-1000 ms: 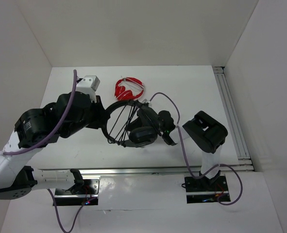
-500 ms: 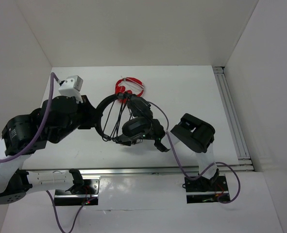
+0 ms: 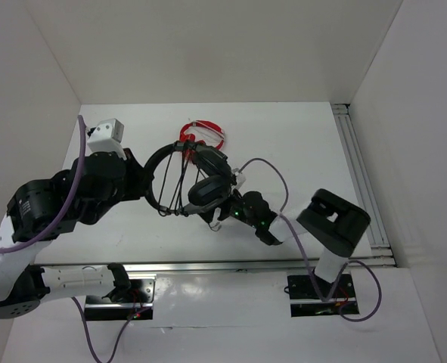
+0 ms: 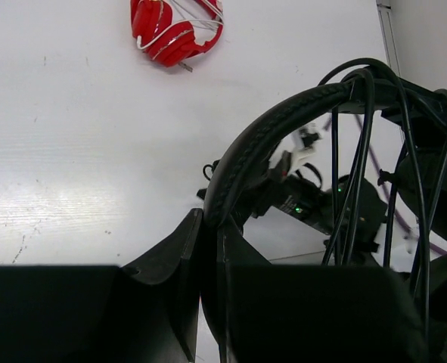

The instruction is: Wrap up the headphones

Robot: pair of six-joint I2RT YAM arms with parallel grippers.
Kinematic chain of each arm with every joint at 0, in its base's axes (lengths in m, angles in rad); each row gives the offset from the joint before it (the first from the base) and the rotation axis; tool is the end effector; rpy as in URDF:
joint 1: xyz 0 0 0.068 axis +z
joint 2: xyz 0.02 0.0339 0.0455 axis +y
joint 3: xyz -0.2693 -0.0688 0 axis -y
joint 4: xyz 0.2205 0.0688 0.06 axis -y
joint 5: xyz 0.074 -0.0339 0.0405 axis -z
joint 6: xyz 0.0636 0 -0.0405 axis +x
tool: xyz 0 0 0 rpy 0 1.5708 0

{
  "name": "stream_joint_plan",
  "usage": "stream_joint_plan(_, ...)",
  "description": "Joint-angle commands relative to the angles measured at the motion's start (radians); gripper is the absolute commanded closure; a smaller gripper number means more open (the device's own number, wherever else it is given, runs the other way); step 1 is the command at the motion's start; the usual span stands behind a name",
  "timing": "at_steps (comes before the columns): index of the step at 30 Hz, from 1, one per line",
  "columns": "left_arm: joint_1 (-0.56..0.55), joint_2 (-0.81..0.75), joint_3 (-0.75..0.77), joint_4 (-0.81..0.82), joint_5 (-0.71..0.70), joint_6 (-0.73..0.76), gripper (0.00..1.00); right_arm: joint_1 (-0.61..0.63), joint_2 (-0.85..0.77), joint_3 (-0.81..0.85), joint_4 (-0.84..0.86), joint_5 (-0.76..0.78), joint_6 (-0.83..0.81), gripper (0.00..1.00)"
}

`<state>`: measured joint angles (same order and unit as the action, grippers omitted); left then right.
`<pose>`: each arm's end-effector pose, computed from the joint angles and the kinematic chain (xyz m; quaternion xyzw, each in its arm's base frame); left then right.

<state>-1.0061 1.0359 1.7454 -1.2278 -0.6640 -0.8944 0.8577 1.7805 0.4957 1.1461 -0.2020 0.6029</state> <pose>0.0966 -0.0793 0.4729 -0.1178 0.8253 -0.2224 0.5054 0.2068 0.2586 0.1634 -0.1610 0.7361 0.4923 0.4358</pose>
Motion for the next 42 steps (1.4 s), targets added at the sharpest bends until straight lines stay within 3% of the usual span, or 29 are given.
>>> stream_joint_plan(1,0.023,-0.02,0.006,0.074,-0.036,-0.043,1.0,0.03,-0.172,-0.006,-0.201,0.45,-0.036,0.04)
stream_joint_plan(4,0.038,-0.02,-0.004,0.083,-0.025,-0.031,1.0,0.03,-0.262,0.036,-0.435,0.759,0.04,0.04)
stream_joint_plan(5,0.038,-0.02,-0.004,0.083,-0.025,-0.031,1.0,0.021,-0.273,0.056,-0.568,0.801,0.072,0.02)
stream_joint_plan(7,0.038,-0.02,-0.004,0.083,-0.025,-0.031,1.0,0.021,-0.305,0.09,-0.656,0.854,0.072,0.02)
stream_joint_plan(10,0.038,-0.02,-0.004,0.083,-0.025,-0.031,1.0,0.021,-0.383,-0.035,-0.496,0.713,-0.084,0.02)
stream_joint_plan(11,0.038,-0.02,0.005,0.083,-0.034,-0.031,1.0,0.021,-0.447,-0.08,-0.353,0.556,-0.162,0.02)
stream_joint_plan(16,0.038,-0.011,0.014,0.063,-0.045,-0.031,1.0,0.061,-0.535,-0.146,-0.29,0.242,-0.328,0.02)
stream_joint_plan(20,0.038,-0.011,0.014,0.063,-0.036,-0.031,1.0,0.136,-0.5,-0.088,-0.373,0.269,-0.433,0.02)
stream_joint_plan(28,0.038,-0.002,0.014,0.074,0.029,-0.012,1.0,0.136,-0.374,0.023,-0.382,0.478,-0.529,0.0)
stream_joint_plan(34,0.038,-0.002,0.014,0.126,0.15,0.031,1.0,0.101,-0.236,0.118,-0.372,0.464,-0.529,0.0)
stream_joint_plan(35,0.038,-0.014,0.014,0.126,0.15,0.031,1.0,0.084,-0.218,0.128,-0.361,0.452,-0.519,0.06)
stream_joint_plan(36,0.038,-0.014,0.014,0.126,0.159,0.031,1.0,0.084,-0.189,0.138,-0.361,0.441,-0.519,0.33)
stream_joint_plan(39,0.038,-0.037,0.023,0.117,0.129,0.031,1.0,0.073,-0.179,0.147,-0.327,0.354,-0.492,0.52)
stream_joint_plan(40,0.047,-0.037,0.038,0.096,0.104,0.02,1.0,0.073,-0.179,0.114,-0.309,0.337,-0.482,0.67)
stream_joint_plan(41,0.047,-0.037,0.048,0.084,0.092,0.02,1.0,0.084,-0.179,0.098,-0.29,0.358,-0.457,1.0)
stream_joint_plan(42,0.047,-0.037,0.057,0.071,0.08,0.009,1.0,0.108,-0.19,0.083,-0.26,0.374,-0.457,1.0)
